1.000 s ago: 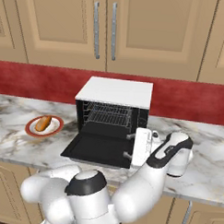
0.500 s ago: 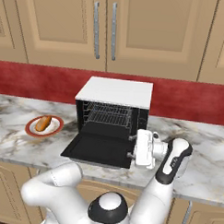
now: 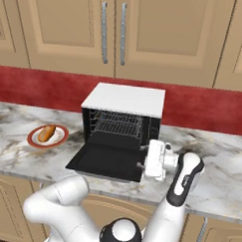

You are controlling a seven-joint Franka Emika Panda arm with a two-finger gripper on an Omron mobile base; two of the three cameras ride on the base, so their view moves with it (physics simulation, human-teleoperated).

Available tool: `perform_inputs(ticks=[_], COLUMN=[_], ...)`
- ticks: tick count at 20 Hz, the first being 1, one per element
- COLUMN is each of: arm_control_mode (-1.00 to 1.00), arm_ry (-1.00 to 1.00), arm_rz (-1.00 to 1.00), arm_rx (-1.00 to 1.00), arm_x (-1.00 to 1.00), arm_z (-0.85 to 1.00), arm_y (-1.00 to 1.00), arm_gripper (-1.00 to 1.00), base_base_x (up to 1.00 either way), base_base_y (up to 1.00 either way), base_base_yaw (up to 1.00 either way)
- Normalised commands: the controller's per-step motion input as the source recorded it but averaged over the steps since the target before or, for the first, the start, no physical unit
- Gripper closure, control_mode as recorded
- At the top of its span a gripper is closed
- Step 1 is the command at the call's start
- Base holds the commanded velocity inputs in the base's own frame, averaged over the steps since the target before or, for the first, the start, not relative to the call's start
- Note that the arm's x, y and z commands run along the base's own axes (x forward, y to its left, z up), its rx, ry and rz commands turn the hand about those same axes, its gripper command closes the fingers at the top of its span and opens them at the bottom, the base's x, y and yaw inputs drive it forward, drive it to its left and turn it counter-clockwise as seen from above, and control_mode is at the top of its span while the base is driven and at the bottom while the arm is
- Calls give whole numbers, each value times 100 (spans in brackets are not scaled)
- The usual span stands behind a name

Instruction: Open the toaster oven door. Place the hotdog bun on the bottom rack in the toaster oven and place the chicken drumstick on the top rack.

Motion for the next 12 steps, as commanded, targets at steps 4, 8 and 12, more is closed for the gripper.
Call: perform_inputs(ticks=[4, 8, 12], arm_control_mode=[-100, -100, -100], arm_ry=[11, 16, 17], arm_rz=[-20, -15, -8], arm_rx=[-10, -12, -17], arm_x=[1, 5, 2], arm_z=[0, 3, 5], arm_y=[4, 10, 8], arm_gripper=[-100, -100, -100], base_base_x=[0, 0, 0], base_base_y=[0, 0, 0], base_base_yaw=[0, 0, 0])
